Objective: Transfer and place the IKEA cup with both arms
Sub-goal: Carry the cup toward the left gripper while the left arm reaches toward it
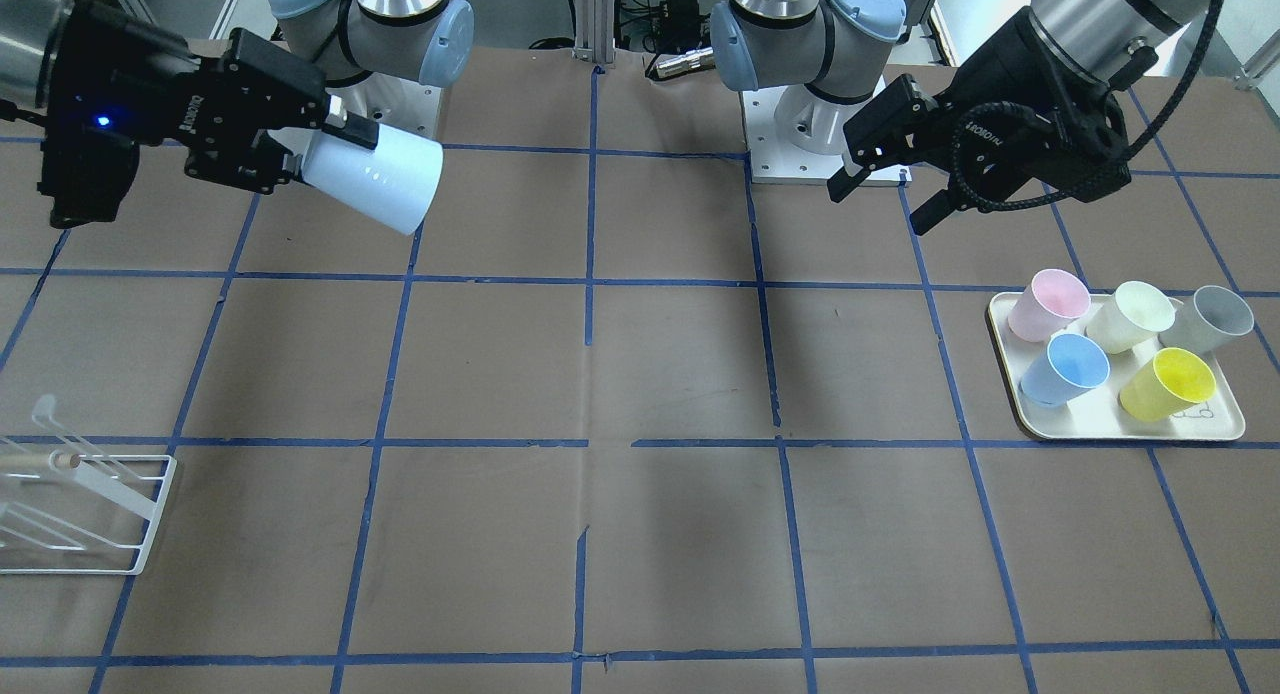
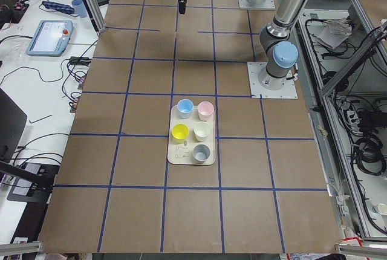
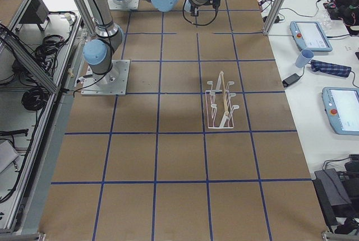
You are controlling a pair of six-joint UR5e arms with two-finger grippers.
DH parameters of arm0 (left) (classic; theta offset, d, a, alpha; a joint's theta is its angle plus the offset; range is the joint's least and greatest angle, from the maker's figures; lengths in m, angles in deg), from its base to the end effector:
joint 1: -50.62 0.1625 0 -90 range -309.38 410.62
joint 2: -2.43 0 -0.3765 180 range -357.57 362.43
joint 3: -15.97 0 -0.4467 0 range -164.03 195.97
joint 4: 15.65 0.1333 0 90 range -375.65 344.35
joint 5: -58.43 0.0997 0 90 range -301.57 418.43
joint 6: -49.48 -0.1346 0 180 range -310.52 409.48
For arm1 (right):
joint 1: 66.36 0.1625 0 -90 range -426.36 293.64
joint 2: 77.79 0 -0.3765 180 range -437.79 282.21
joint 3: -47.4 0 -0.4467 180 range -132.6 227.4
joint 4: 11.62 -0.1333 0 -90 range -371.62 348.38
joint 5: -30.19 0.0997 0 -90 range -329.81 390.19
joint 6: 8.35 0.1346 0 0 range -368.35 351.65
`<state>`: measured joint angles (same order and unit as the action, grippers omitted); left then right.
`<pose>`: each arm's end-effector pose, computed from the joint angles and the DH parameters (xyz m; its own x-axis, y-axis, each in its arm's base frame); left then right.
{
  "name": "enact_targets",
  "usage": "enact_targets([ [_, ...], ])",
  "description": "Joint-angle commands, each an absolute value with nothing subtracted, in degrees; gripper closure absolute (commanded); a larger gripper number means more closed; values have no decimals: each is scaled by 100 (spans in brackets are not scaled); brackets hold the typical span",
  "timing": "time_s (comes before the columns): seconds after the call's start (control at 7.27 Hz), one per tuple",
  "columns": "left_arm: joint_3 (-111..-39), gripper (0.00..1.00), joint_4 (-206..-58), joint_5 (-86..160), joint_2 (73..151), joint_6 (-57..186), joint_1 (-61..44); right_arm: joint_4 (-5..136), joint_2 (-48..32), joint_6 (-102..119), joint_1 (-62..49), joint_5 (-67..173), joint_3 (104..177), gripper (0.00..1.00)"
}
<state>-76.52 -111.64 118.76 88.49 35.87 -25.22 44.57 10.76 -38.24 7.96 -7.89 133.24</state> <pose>-0.0689 -0.5442 0.4249 -0.8669 -0.0161 0.4982 -0.0410 0.9984 -0.0392 0.0957 -0.5443 0.4374 -0.5349 0.0731 -0.8418 -0.0405 0.9929 0.1119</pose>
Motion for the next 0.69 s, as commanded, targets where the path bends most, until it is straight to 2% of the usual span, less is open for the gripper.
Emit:
enact_targets([
  [0.0,-8323,0,-11110,10377,8760,3306,-2286,3824,1124,-3806,1245,797,13345,59],
  [0.28,-8824,0,-10821,8761,8663,3366,-2312,3646,1142,-3762,1729,1583,13353,60],
  [0.41,-9010,0,-10811,7961,8610,3514,-2338,3576,1150,-3745,1844,1674,13353,68],
  [0.55,-9116,0,-10811,7439,8531,3672,-2347,3567,1220,-3744,1915,1683,13353,67],
])
